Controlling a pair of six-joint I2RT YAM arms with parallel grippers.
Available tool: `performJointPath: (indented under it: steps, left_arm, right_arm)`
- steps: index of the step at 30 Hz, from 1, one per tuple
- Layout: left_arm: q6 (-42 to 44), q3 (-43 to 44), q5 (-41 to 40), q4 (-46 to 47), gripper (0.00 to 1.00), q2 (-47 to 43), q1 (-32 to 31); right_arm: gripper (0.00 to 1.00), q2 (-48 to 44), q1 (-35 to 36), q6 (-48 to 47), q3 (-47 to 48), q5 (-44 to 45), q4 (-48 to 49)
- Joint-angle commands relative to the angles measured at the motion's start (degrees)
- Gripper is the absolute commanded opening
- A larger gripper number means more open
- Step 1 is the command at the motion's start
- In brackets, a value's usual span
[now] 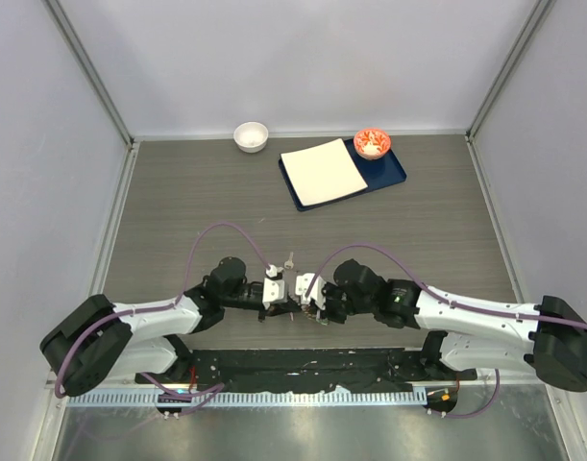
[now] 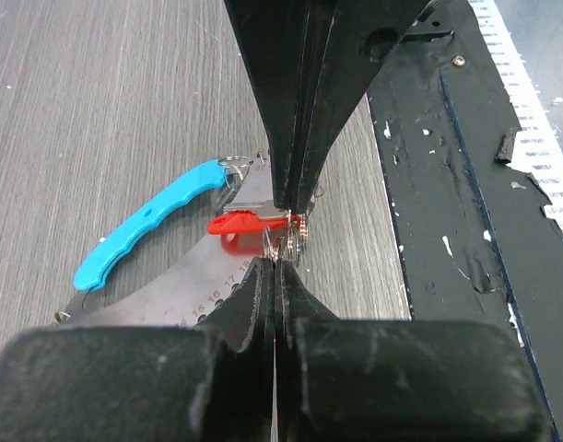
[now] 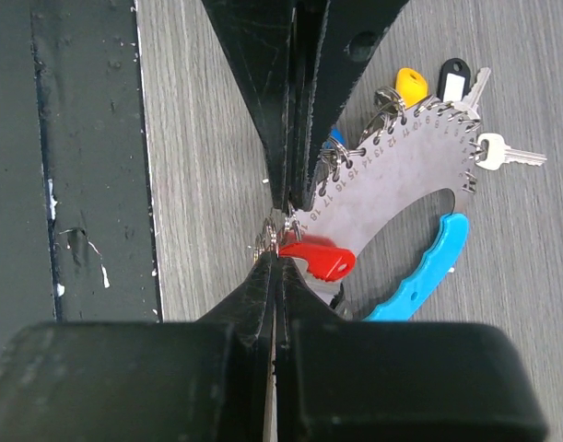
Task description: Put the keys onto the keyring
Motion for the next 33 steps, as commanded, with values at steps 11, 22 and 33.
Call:
performJointPath:
  steps: [11, 22, 33]
  left_arm:
    - [-0.3, -1.0, -0.3, 5.1, 0.0, -2.5, -0.2]
    - [0.0, -0.7, -0.4, 4.8, 0.0, -2.0, -0.2]
    - [-0.3, -0.7, -0.1, 5.1, 0.0, -2.0, -0.2]
  right_arm:
    - [0.01, -2.8, 0.4, 0.5, 2.3, 3.1, -0.4]
    - [0.01, -2.8, 0.4, 0.4, 2.3, 3.8, -0.2]
    - [0.01, -1.2, 0.3, -0.8, 2.4, 2.0, 1.9]
